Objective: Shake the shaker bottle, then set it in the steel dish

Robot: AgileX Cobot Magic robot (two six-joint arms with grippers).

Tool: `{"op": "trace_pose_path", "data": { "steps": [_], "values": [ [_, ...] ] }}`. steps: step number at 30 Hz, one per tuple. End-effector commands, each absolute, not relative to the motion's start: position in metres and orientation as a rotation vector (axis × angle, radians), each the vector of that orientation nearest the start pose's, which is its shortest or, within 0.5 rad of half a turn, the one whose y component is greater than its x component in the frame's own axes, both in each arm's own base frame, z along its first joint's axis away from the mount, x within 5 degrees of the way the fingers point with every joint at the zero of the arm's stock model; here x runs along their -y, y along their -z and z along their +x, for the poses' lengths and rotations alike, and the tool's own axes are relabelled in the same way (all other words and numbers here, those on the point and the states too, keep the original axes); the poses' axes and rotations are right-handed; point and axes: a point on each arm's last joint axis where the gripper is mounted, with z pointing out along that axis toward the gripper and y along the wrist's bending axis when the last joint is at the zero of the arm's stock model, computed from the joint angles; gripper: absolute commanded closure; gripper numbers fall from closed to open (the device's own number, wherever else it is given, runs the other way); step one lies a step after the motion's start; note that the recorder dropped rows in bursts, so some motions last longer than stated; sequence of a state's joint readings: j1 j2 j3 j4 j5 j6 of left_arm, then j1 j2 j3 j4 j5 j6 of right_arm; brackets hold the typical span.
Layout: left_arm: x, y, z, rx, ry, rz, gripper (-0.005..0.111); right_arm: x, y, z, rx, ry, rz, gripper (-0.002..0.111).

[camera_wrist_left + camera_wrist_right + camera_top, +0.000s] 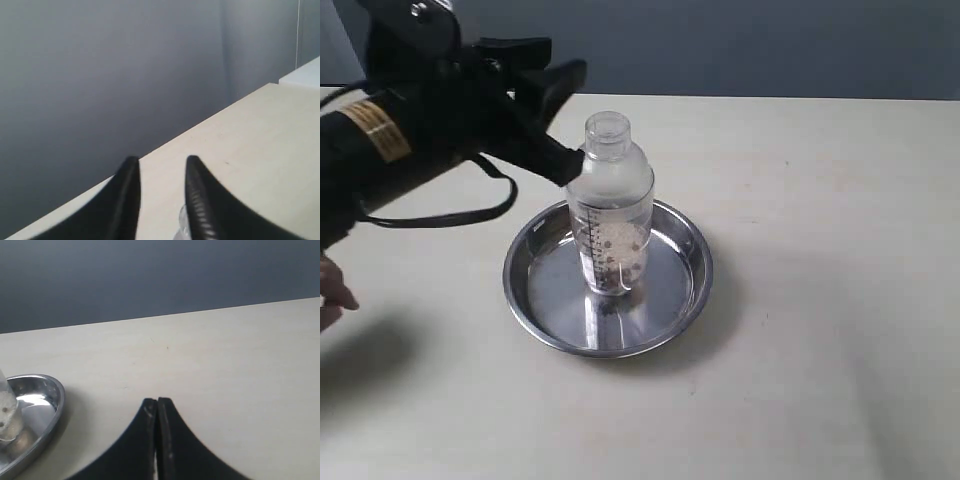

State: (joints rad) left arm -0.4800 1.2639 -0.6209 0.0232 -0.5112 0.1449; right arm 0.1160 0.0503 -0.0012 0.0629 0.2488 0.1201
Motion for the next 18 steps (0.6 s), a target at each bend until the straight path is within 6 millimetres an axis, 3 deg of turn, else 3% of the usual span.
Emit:
{"op": "trace_pose_path", "data": {
  "steps": [1,7,15,18],
  "values": [
    [0.107,-0.308,0.208,-1.606,0.208,0.554,0.107,-0.008,-0.189,0.059,-1.779,-0.226,0.042,0.109],
    [0.069,-0.322,0.166,-1.67,0.214,0.423,0.106,-0.008,-0.189,0.059,-1.779,-0.226,0.042,0.109],
    [0.031,-0.302,0.096,-1.539,0.192,0.294,0.106,-0.008,-0.189,0.059,-1.777,-0.226,0.042,0.109],
    [0.024,-0.288,0.083,-1.514,0.109,0.328,0.106,-0.008,-0.189,0.059,-1.777,-0.226,0.042,0.109]
  ]
}}
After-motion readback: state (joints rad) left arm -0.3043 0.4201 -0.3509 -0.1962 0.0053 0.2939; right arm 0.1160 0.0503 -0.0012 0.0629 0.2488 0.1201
